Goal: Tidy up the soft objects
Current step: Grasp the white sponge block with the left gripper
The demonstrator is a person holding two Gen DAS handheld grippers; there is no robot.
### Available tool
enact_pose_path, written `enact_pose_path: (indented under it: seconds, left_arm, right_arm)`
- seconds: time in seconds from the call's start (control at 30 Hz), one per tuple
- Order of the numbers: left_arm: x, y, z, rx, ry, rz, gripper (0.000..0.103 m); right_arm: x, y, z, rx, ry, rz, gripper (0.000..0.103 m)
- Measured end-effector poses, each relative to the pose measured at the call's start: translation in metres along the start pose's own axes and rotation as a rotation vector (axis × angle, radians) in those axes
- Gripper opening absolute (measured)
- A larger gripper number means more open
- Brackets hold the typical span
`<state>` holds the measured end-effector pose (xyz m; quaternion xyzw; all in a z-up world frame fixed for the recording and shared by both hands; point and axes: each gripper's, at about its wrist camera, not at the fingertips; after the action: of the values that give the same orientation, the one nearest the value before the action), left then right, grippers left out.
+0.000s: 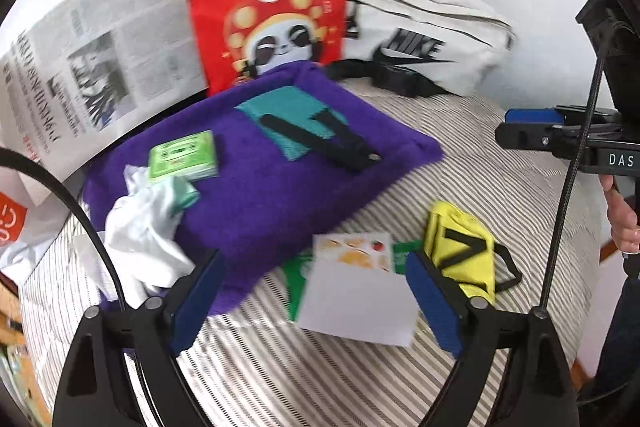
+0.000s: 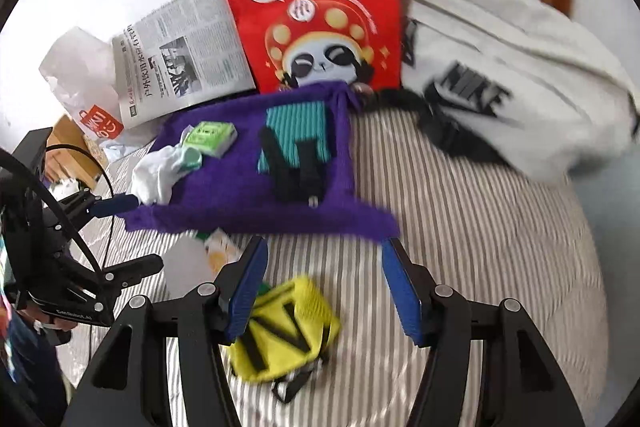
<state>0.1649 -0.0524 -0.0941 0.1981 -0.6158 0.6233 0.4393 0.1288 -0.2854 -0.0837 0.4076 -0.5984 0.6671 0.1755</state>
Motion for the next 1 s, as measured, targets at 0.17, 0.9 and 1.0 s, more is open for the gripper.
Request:
enact_pose_path:
  seconds: [0.17,0.9,1.0]
  left_arm:
    - [-0.008,0.02,0.022,-0.094,0.003,0.005,0.093]
    - [-0.016,0.052,0.008,-0.145,-0.142,0.048,0.081]
    - [-0.007,0.064,-0.013,-0.067,-0.213,0.006,0.081]
  right_arm:
    - [0.019,0.034,0.0,-0.087,-0.02,0.016,0.061]
    - [-0.017,0.063,-0.013,-0.059,-0.064,-0.079,0.061]
    - [-0.028,0.061,-0.023,-0.048,-0.08,-0.093,0.061]
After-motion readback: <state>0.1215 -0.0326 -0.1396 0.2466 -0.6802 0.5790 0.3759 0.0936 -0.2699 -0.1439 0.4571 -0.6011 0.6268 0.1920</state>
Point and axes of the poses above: each gripper's, at about its wrist camera, not at the fingertips, and x roughly against the way its jaws point, z to its right, y to its underside, and after that the axes turned 15 degrees about x, right-handed
